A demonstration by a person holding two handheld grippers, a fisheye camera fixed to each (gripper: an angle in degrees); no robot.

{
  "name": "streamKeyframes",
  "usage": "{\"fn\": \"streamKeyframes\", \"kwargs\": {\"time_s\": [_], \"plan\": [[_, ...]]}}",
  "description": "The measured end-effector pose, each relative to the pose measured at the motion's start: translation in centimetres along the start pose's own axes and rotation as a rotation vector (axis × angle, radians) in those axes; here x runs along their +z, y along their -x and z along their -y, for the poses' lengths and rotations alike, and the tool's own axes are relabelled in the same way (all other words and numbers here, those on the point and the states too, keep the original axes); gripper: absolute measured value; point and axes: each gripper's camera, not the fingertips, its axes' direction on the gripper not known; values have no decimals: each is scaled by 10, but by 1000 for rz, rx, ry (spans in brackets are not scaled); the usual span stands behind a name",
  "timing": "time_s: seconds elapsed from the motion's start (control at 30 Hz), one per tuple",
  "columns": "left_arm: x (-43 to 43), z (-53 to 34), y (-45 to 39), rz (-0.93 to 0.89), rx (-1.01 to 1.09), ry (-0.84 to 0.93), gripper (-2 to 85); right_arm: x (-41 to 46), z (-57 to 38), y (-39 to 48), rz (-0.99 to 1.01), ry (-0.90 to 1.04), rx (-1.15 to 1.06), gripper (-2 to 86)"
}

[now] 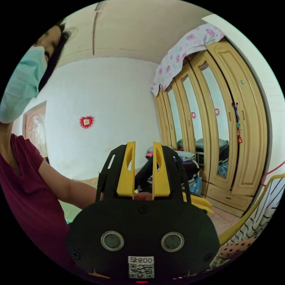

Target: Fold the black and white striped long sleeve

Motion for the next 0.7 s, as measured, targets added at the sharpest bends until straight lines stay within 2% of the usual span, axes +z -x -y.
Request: {"fn": "streamKeyframes", "kwargs": {"time_s": [0.33, 0.7], "plan": [[-10, 158, -90, -60, 88, 55, 69, 14, 146, -40, 42, -83, 40, 86], [-65, 240, -161, -96, 129, 60, 68, 62, 262, -72, 64, -69, 73, 79]]}}
